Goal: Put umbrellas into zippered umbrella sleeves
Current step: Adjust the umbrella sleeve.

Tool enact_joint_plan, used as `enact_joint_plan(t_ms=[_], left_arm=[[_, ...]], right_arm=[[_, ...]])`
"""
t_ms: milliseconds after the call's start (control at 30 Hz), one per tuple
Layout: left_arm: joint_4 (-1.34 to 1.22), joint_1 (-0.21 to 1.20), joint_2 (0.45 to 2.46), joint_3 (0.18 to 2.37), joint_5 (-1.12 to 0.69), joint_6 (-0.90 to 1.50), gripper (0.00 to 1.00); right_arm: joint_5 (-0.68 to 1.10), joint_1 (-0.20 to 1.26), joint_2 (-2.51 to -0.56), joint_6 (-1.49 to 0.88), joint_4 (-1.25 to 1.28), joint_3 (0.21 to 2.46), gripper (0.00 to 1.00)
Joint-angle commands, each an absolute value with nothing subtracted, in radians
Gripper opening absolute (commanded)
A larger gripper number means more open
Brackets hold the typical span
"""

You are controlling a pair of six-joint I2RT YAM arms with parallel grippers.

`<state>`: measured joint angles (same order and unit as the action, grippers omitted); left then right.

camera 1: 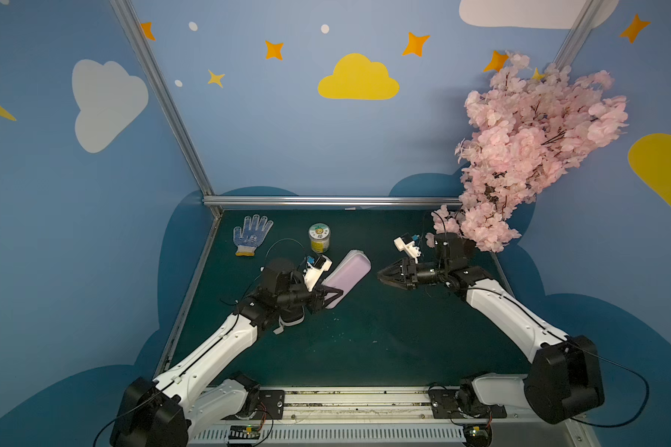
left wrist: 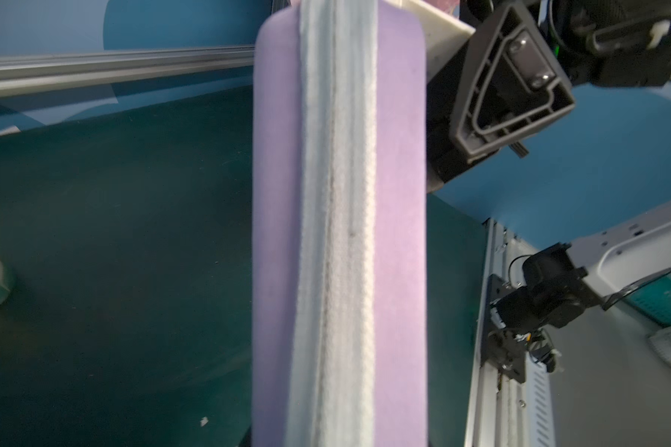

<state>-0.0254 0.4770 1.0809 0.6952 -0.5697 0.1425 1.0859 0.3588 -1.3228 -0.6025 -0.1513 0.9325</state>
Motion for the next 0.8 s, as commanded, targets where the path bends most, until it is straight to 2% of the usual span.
enact_joint_plan(t_ms=[0, 133, 467, 533, 767], left_arm=[[-0.237, 0.475, 1.095, 0.689, -0.668, 0.387, 0.03], [-0.301, 0.479, 1.117, 0.677, -0.692, 0.52, 0.03], [-0.465, 0.528, 1.198, 0.647, -0.692, 0.681, 0.05], [-0.448, 0.53, 1.209, 0.649, -0.681, 0.692, 0.09], [-0.394, 0.534, 1.243, 0.674, -0.688, 0.739, 0.21]], right_arm=[[1.028, 0.375, -1.315, -0.648, -0.023, 0.905, 0.8], [0.988, 0.403, -1.361, -0.719, 0.083, 0.923, 0.82], [0.925, 0.481, -1.454, -0.912, 0.359, 0.961, 0.82], [0.915, 0.483, -1.44, -0.922, 0.377, 0.957, 0.79], [0.884, 0.495, -1.438, -0.884, 0.333, 0.955, 0.57]])
